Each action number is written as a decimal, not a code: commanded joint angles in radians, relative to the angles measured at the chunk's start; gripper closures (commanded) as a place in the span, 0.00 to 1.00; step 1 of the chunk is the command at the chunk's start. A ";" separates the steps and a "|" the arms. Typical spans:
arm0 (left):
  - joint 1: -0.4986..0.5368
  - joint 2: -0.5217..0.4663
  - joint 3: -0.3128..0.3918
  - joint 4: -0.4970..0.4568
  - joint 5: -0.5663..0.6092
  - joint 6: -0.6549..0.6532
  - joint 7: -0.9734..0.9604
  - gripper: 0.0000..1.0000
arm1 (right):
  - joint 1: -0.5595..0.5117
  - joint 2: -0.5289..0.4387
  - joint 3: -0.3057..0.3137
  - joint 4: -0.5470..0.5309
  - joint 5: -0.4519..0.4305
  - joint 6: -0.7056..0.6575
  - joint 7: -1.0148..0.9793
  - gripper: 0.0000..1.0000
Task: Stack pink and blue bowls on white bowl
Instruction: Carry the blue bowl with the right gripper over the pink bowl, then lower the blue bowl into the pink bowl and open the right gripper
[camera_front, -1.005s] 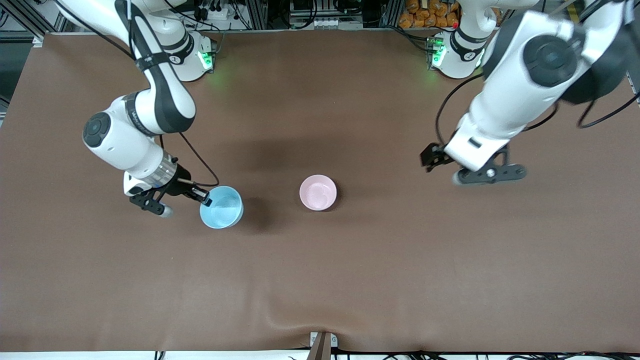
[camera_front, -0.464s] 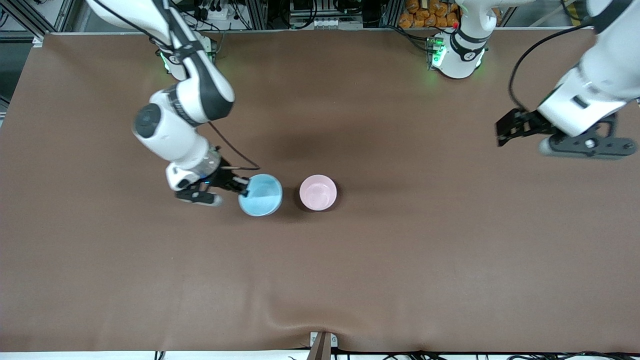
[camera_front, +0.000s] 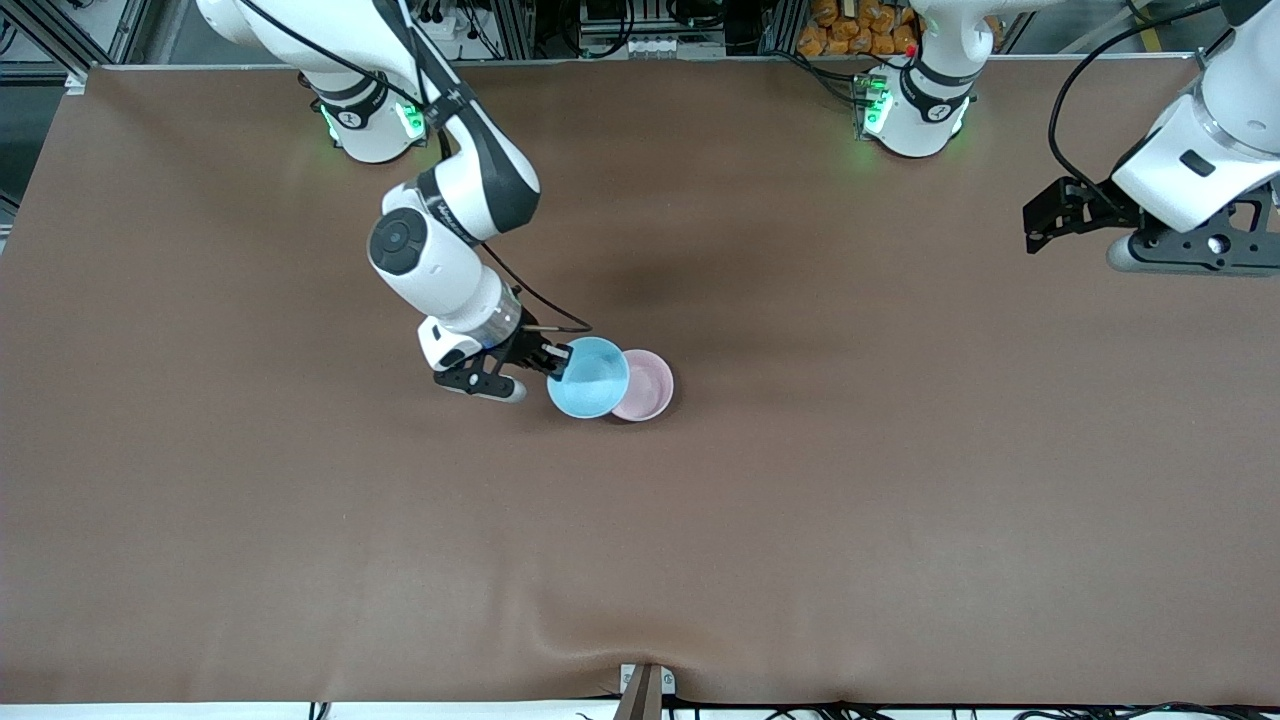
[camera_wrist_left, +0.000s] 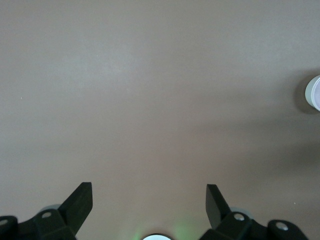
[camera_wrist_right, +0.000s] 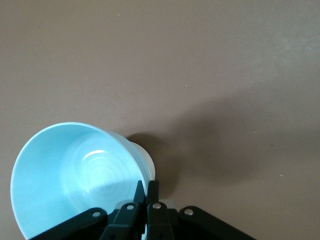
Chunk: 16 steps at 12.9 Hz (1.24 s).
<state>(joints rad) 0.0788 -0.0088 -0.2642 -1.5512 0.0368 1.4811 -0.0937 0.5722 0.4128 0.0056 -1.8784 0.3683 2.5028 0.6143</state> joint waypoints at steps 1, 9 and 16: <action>0.029 -0.048 -0.007 -0.053 -0.018 0.019 0.015 0.00 | 0.047 0.056 -0.015 0.050 0.000 0.004 0.083 1.00; 0.029 -0.054 -0.007 -0.066 -0.046 0.025 0.015 0.00 | 0.115 0.121 -0.022 0.042 -0.012 0.080 0.140 1.00; 0.029 -0.053 -0.007 -0.066 -0.046 0.027 0.015 0.00 | 0.185 0.159 -0.077 0.038 -0.015 0.145 0.168 1.00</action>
<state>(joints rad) 0.0913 -0.0320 -0.2645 -1.5917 0.0068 1.4930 -0.0937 0.7210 0.5635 -0.0270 -1.8572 0.3661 2.6423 0.7550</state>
